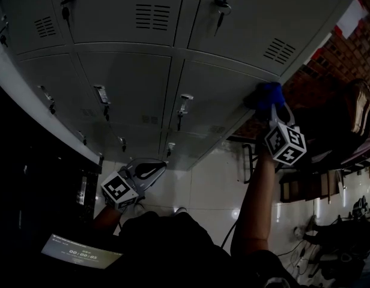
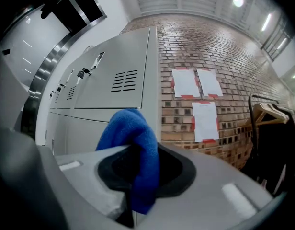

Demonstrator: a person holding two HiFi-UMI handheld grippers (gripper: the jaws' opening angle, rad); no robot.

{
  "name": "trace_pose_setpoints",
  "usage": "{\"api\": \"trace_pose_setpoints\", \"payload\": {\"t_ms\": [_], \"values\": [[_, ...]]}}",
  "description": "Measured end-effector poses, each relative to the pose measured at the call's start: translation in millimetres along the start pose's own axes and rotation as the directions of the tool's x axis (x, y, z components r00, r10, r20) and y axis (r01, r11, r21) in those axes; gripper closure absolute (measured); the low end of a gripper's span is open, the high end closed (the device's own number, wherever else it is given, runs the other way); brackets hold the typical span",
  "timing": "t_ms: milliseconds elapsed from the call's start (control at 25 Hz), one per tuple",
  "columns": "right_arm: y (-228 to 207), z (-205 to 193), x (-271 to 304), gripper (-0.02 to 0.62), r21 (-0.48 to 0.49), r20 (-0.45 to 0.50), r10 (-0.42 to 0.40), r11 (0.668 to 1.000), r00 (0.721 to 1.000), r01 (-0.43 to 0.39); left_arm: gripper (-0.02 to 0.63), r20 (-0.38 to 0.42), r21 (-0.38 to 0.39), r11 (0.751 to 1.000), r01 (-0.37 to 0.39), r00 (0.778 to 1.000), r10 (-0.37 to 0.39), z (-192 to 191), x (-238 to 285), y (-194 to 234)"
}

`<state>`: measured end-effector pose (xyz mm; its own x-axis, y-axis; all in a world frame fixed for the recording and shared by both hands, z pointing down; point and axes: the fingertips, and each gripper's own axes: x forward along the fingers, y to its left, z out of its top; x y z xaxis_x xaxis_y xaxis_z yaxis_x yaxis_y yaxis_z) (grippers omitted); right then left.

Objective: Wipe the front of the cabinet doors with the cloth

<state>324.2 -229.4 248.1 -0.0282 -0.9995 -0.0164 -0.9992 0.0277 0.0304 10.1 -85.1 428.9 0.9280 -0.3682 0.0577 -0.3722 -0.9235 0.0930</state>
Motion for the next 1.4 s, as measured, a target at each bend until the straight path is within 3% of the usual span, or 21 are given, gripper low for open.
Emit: {"api": "trace_pose_setpoints", "payload": {"t_ms": [120, 280, 480, 760, 1000, 1400], "values": [[15.9, -3.1, -8.0, 0.523, 0.017, 0.016, 0.027, 0.999, 1.0, -0.027, 0.603, -0.01, -0.003, 1.0, -0.018, 1.0, 0.018, 2.1, -5.0, -2.2], [69.8, -13.0, -9.6, 0.523, 0.035, 0.017, 0.132, 0.991, 0.991, -0.133, 0.603, -0.015, -0.007, 0.999, -0.038, 0.999, 0.038, 0.1, -15.3, -1.8], [146.1, -28.5, -2.1, 0.523, 0.036, -0.006, 0.273, 0.962, 0.962, -0.272, 0.603, -0.014, -0.005, 0.998, -0.056, 0.998, 0.056, -3.3, -29.3, 3.0], [217.9, -39.7, 20.0, 0.523, 0.032, -0.029, 0.377, 0.926, 0.926, -0.376, 0.603, -0.008, -0.005, 0.998, -0.07, 0.998, 0.07, -1.8, -47.3, 8.4], [247.2, -50.5, 39.6, 0.523, 0.018, -0.057, 0.394, 0.919, 0.917, -0.393, 0.603, -0.014, -0.011, 0.996, -0.093, 0.996, 0.093, -1.9, -64.5, 16.5], [232.6, -54.2, 44.7, 0.523, 0.006, -0.059, 0.362, 0.932, 0.93, -0.362, 0.603, -0.02, -0.017, 0.996, -0.084, 0.996, 0.083, -3.4, -63.4, 20.2]]}}
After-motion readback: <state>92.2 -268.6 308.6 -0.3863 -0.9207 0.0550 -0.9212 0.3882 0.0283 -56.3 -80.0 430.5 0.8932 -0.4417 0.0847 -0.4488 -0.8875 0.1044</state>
